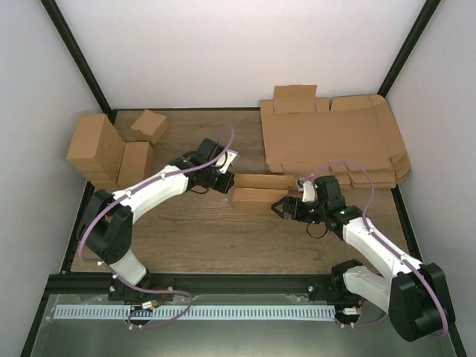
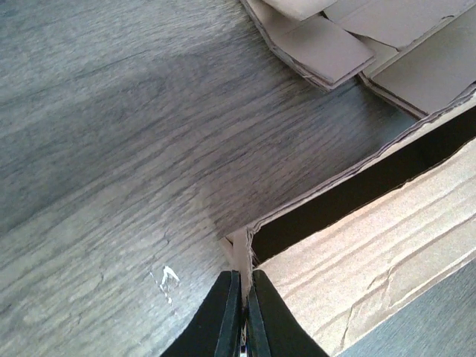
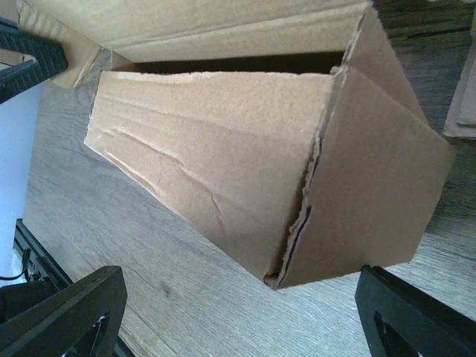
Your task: Fold the paper box
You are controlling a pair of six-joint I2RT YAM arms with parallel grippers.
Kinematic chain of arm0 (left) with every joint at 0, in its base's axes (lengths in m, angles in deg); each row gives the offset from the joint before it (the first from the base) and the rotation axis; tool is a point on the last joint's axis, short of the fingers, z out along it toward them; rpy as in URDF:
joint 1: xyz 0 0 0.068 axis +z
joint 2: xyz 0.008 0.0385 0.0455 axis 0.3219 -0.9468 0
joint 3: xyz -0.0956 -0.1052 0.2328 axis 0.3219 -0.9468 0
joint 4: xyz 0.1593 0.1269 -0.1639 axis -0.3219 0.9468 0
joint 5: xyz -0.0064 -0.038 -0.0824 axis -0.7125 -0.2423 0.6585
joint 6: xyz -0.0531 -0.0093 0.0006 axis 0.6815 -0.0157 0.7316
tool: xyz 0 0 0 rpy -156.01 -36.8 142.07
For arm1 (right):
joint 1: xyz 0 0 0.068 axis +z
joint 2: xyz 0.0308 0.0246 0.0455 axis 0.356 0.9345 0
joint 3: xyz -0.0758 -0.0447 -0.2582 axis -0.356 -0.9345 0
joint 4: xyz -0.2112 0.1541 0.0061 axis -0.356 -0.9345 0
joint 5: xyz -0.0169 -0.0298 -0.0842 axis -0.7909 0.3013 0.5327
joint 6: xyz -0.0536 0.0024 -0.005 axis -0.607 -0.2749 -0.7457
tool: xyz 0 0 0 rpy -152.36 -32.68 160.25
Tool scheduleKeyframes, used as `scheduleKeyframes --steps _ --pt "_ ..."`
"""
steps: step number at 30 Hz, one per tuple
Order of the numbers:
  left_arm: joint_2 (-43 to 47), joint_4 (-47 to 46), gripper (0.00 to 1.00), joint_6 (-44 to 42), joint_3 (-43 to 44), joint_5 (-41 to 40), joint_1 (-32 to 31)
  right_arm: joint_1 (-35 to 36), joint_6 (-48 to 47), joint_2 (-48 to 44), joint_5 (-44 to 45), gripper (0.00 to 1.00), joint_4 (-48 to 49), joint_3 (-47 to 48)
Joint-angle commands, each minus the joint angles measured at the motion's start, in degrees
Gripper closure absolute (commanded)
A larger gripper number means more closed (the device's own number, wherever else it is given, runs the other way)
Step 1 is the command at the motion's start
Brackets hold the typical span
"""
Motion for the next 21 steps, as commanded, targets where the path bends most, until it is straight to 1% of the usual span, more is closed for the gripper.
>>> scheduleKeyframes --steps 1,9,16,21 --pt "2.9 -0.9 0.96 4.5 -1.8 -3.6 -1.4 -0.4 1.1 -1.0 -1.8 0.12 2.6 -0.3" --pt "3.6 -0.4 0.96 6.0 -0.6 -7.7 -4.9 -0.2 4.5 -5.4 -3.5 0.12 5.0 -5.1" --pt "2.9 -0.8 0.94 9.4 -0.7 -9.4 -6.7 1.9 8.0 -2.5 -2.3 0.12 11.4 -6.5" --pt "3.0 -2.1 0.94 11.6 -2.5 -12.7 -8.2 2.3 8.3 -1.0 -1.8 0.13 12.6 -6.3"
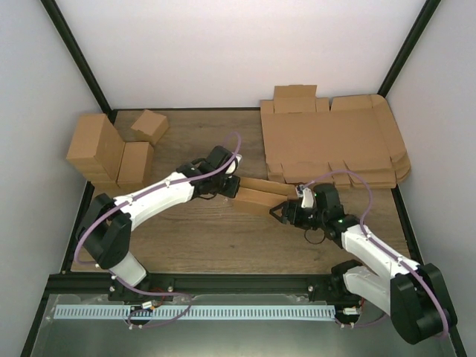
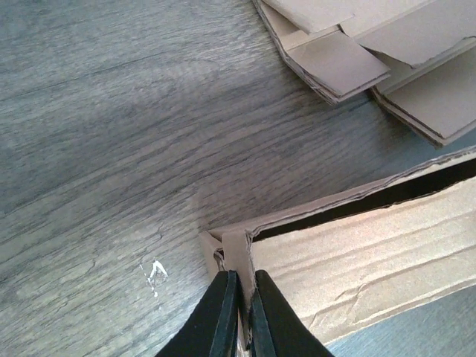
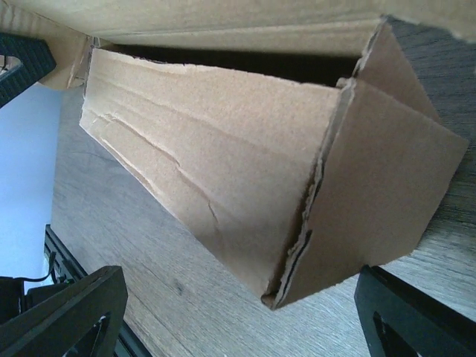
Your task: Fold the paper box
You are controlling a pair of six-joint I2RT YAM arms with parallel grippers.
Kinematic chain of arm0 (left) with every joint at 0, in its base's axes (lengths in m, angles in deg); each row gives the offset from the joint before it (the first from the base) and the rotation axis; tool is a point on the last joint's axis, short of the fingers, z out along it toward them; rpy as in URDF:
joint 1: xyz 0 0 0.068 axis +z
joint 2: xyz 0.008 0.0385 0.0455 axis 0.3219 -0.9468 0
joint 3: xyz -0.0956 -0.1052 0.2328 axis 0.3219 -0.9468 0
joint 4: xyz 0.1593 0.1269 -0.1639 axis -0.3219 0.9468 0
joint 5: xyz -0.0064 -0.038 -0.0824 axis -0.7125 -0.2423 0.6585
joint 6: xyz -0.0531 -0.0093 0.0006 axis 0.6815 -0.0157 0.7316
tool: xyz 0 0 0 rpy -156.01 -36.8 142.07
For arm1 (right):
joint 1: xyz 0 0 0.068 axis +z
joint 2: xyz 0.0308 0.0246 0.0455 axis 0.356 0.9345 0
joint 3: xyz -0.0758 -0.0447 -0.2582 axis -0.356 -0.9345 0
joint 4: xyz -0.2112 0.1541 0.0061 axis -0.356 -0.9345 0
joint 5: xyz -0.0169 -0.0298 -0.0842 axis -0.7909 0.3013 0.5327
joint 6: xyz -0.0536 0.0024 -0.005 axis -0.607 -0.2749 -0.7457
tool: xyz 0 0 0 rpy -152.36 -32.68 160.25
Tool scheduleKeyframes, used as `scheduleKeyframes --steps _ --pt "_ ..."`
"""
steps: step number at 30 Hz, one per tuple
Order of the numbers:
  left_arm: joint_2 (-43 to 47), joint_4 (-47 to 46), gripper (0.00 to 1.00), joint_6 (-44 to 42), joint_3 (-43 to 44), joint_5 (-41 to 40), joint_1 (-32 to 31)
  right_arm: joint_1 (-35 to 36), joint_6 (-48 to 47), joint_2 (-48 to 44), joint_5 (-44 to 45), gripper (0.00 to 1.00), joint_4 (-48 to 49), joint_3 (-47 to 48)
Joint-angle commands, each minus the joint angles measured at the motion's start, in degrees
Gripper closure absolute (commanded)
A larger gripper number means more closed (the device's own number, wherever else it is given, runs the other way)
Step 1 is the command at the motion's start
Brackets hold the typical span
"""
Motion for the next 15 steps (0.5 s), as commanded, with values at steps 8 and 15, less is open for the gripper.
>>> scheduleKeyframes --steps 8,15 --pt "3.0 -4.5 0.94 6.0 -5.5 -5.3 -1.7 0.7 0.9 -0.5 1.1 0.13 3.5 0.0" --pt "3.8 -6.5 0.94 6.9 -8.5 -5.9 -1.8 0.7 0.8 -0.1 0.7 0.13 3.5 0.2"
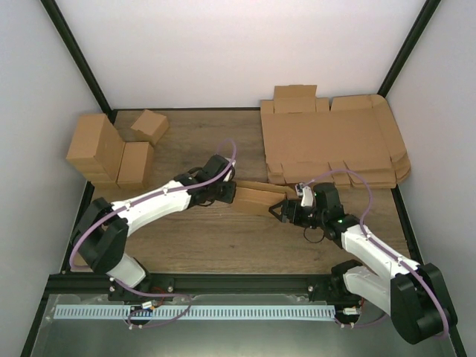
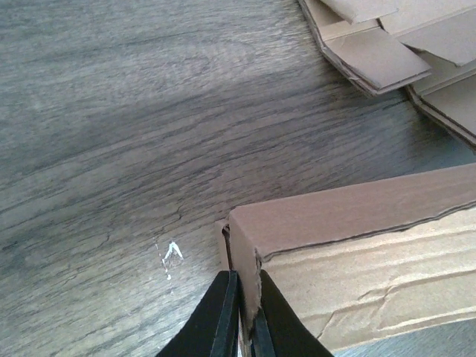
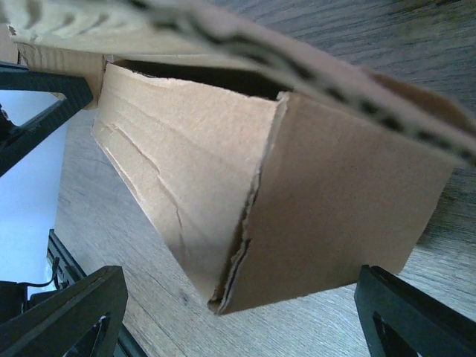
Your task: Fold the paper box
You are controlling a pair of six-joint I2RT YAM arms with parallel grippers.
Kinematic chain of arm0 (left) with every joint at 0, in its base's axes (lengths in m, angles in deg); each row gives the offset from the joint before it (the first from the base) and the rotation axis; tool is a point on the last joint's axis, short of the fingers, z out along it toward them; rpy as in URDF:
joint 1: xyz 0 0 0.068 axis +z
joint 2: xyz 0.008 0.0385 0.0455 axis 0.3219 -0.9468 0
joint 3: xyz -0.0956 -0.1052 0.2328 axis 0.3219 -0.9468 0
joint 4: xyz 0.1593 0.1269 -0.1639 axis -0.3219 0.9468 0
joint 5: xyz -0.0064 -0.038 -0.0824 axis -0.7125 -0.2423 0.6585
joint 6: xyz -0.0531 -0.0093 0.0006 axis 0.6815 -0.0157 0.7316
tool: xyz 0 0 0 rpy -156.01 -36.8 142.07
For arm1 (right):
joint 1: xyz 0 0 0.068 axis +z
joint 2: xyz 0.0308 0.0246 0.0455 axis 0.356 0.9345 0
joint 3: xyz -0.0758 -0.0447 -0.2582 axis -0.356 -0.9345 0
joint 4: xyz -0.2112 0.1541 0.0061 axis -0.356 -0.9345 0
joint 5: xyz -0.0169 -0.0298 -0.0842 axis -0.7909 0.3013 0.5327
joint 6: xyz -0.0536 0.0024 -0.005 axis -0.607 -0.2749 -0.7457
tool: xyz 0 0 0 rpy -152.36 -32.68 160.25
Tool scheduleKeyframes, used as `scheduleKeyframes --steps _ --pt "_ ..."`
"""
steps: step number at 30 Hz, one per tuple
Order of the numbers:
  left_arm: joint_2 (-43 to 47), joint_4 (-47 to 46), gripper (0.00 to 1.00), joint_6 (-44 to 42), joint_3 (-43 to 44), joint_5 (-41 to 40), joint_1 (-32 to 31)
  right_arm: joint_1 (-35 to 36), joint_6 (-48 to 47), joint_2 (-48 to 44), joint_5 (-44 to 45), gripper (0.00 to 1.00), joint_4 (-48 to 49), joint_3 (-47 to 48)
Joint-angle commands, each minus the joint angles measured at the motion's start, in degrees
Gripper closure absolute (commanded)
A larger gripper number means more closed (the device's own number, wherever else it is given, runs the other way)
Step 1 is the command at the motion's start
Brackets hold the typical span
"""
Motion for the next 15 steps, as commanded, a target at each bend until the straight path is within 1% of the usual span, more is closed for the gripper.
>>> scheduleKeyframes --steps 1,5,12,13,15 --pt "0.8 -1.3 0.94 1.6 -1.8 -0.3 -0.3 0.4 0.1 -0.3 0.2 0.13 1.1 0.3" --pt "1.3 -2.3 0.94 2.9 -2.5 0.6 -0.7 0.4 0.1 -0.3 0.3 0.13 1.1 0.3" --pt "0.9 -2.0 0.93 4.0 -2.2 -1.5 -2.8 0.4 -1.2 -1.6 2.4 0.12 -0.5 0.5" --pt "1.1 -1.9 0.91 4.2 -2.0 -1.7 -3.0 0.4 -1.5 -2.3 3.3 0.12 -1.1 0.8" --pt "1.7 -1.8 0.81 4.6 -1.5 -1.9 -3.2 0.4 -2.2 -3.3 4.8 0.11 -2.3 1.4"
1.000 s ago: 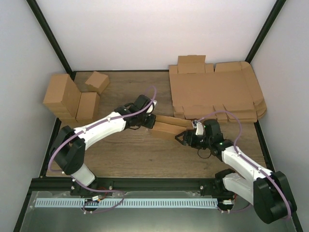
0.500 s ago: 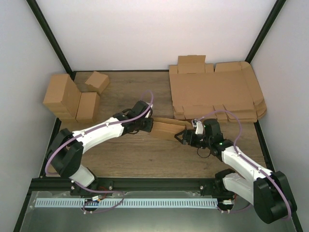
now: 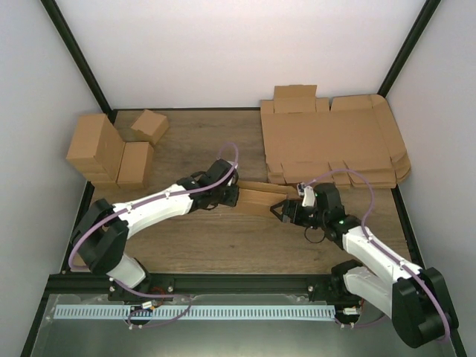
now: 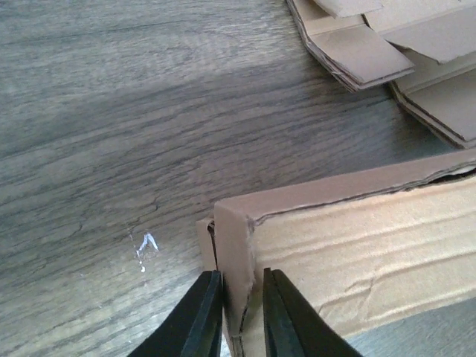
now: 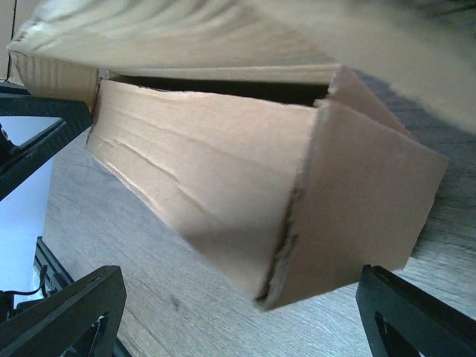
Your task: Fold the paper box
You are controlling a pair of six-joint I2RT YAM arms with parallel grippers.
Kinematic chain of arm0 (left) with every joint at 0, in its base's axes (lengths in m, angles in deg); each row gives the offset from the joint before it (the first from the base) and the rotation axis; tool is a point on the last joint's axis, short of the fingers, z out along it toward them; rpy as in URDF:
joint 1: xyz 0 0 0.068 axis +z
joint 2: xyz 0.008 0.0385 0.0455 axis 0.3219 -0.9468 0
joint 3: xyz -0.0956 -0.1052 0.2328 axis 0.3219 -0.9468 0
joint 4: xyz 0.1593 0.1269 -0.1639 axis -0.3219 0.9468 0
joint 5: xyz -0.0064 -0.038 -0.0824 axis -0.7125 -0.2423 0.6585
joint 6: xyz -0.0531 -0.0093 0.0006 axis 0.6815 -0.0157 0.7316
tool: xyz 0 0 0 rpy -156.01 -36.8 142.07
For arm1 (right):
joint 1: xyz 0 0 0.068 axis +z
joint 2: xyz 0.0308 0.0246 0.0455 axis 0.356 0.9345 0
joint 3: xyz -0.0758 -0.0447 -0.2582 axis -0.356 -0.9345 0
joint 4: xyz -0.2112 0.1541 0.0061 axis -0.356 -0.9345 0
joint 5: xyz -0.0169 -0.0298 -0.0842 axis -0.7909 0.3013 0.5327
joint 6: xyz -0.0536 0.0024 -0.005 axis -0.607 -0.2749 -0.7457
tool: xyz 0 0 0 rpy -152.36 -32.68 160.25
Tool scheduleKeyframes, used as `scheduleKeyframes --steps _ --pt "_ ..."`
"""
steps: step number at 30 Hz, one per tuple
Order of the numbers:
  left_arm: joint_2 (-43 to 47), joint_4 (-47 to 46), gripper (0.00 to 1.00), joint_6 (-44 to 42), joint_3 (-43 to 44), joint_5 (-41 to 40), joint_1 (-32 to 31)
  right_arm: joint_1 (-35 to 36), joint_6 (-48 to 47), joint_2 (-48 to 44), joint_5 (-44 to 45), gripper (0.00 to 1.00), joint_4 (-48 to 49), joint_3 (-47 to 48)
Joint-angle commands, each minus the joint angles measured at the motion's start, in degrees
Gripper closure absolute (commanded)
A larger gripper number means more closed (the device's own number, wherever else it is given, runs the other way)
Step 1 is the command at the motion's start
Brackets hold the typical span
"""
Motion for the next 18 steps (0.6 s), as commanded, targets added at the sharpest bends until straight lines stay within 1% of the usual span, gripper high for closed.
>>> scheduleKeyframes --steps 1,3,5,6,10,13,15,18 --pt "1.8 0.0 0.75 1.4 0.5 -0.6 -1.0 0.4 -2.2 -2.8 3.6 0.11 -2.0 1.8" --pt "2.6 0.5 0.61 1.6 1.3 -0.6 -1.0 0.4 -2.7 -3.2 4.4 0.11 -2.9 2.4" --pt "3.4 1.3 0.5 1.7 2.2 -0.5 -1.0 0.4 -3.1 -3.2 4.5 0.11 -3.5 2.8" --pt "3.8 1.7 0.45 1.9 2.5 -0.6 -1.0 0.4 -3.2 -3.1 4.5 0.1 -3.7 2.8" --pt "5.9 3.7 0.32 2.0 3.7 -0.7 -1.0 0.4 -3.2 -3.4 4.5 0.1 -4.1 2.8" --pt "7.3 5.2 0.28 1.2 4.9 -0.9 -0.7 0.4 -3.3 -4.7 4.9 0.1 -4.8 2.9" --pt "7.6 6.0 0.28 0.1 6.3 -0.9 -0.2 0.4 -3.5 -5.5 5.4 0.1 -5.5 3.2" --pt "6.0 8.2 0.32 -2.4 9.5 -0.4 0.6 0.4 -4.2 -5.5 6.2 0.11 -7.0 4.1"
